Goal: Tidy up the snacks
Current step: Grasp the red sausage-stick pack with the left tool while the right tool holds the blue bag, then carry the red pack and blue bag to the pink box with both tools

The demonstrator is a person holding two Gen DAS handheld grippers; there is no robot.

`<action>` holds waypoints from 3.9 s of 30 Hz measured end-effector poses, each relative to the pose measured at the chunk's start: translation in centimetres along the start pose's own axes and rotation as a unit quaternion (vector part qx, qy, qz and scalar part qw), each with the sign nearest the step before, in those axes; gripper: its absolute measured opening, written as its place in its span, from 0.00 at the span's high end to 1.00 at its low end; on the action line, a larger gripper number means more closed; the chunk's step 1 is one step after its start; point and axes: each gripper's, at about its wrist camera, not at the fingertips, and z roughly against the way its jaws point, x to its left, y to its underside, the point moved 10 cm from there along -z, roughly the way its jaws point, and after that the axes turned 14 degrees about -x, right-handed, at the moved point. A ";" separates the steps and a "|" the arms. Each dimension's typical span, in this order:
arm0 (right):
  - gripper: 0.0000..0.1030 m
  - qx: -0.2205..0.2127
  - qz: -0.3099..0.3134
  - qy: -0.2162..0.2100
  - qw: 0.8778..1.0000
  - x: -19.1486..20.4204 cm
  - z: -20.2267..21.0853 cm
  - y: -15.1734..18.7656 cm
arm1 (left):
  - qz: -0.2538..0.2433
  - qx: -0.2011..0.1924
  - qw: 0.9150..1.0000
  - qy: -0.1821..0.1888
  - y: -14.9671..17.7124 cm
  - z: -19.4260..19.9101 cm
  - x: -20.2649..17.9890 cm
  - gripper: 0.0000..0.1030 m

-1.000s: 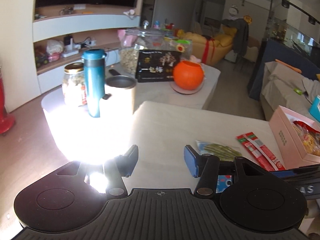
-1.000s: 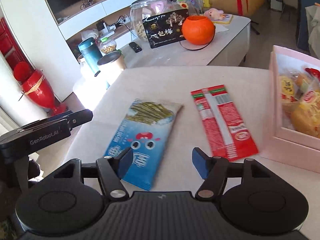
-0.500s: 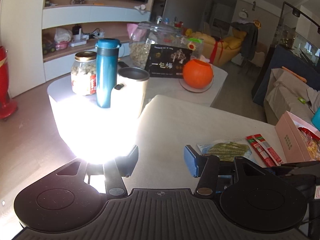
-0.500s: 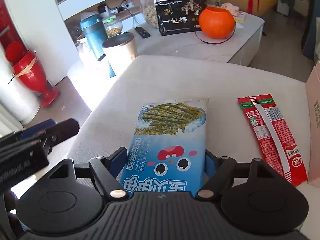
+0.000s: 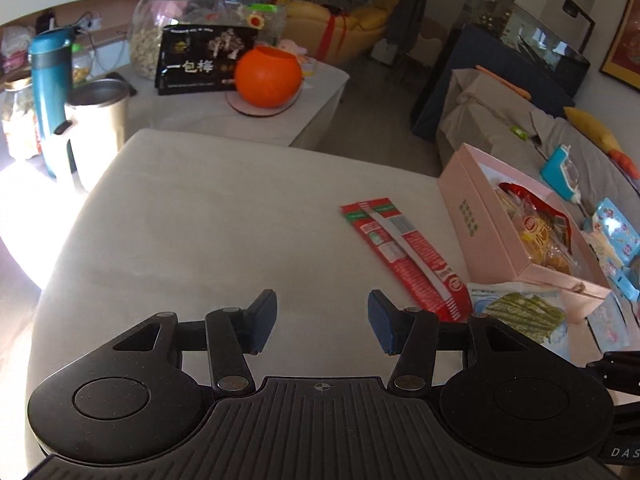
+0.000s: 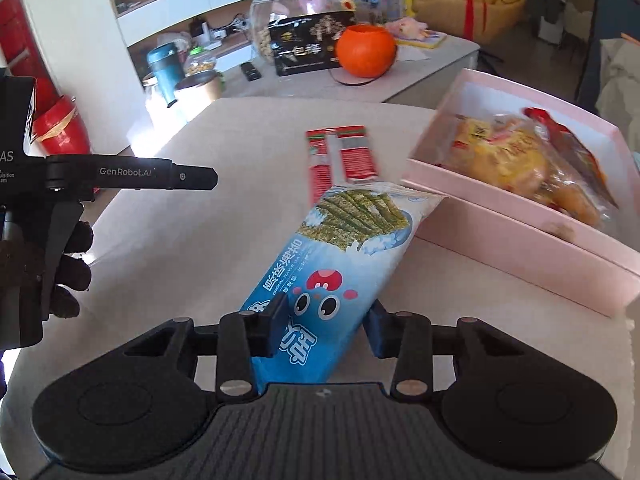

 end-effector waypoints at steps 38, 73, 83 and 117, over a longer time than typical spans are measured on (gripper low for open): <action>0.20 -0.123 -0.093 0.029 0.988 -4.1 1.0 3.6 | -0.163 0.042 0.985 -0.037 -0.1 -7.1 -4.4 0.30; 0.00 -0.059 -0.052 0.039 0.996 -2.2 0.3 3.9 | -0.169 0.024 0.985 0.006 8.0 6.2 -4.5 0.39; 0.03 -0.013 -0.100 0.068 0.993 -2.0 -3.4 0.8 | -0.174 0.019 0.985 0.005 8.3 6.2 -4.8 0.39; 0.24 -0.033 -0.001 0.072 0.997 -4.5 3.4 1.7 | -0.133 0.072 0.987 0.049 7.6 5.1 -5.3 0.24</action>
